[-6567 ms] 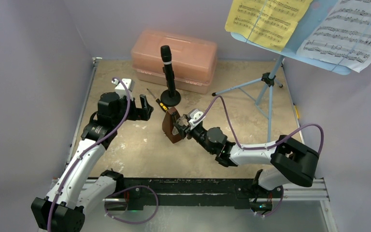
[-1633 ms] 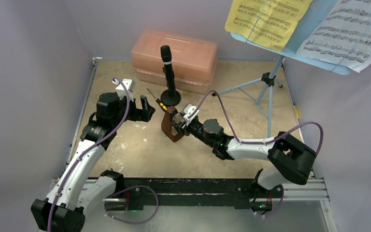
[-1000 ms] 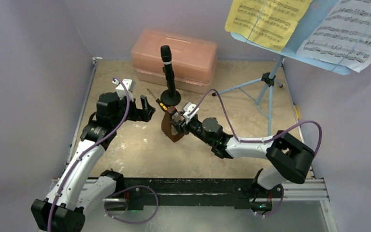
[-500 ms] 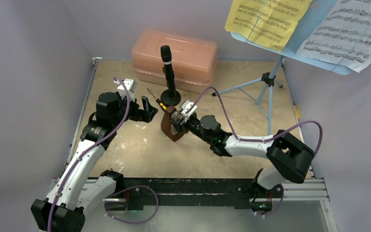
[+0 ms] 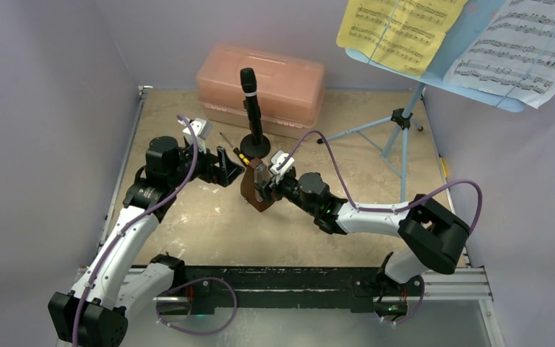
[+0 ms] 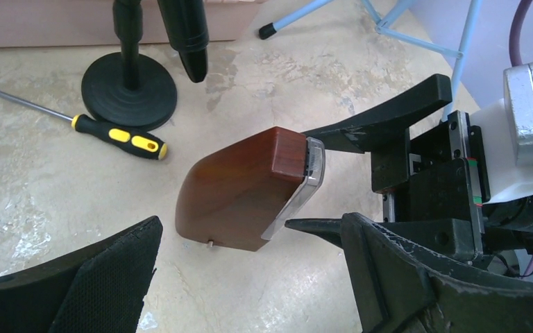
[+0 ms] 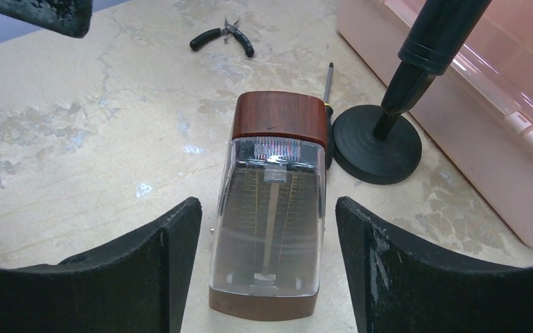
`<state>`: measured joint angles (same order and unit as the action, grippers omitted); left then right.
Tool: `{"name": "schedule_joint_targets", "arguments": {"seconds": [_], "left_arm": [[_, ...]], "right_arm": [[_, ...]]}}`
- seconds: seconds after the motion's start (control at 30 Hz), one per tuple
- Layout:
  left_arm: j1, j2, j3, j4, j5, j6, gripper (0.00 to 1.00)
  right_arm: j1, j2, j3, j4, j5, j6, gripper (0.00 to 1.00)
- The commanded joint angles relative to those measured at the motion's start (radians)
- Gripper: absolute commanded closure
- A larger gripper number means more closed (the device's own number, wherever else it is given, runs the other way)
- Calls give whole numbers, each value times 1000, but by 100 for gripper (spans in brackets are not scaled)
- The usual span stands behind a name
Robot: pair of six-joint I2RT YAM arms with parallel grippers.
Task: Pack up the instrument practice props
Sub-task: Close the cover of the metronome.
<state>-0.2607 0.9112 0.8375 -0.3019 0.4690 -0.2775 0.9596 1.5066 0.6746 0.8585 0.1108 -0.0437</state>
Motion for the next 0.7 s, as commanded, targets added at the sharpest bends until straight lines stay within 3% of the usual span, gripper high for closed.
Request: {"name": "schedule_joint_targets", "arguments": {"seconds": [0.0,0.23,0.33,0.47,0.67], "left_arm": [[6,0,-8,52,55,-6,1],[-45,56,17,45,5,-14,1],[-123,94,56,5,-92,-17,1],[-215,140,109,-35,-214,-31,1],[-287,192,145,-6,-288,-69,1]], "right_arm": [[-4,-3,8,34,2,12,26],[-3,-86,-53,68,-5,33,18],[-2,-133,-96,87,22,35,3],[-3,-180,-159,128,40,109,2],[-3,-238,-283,264,57,213,2]]}}
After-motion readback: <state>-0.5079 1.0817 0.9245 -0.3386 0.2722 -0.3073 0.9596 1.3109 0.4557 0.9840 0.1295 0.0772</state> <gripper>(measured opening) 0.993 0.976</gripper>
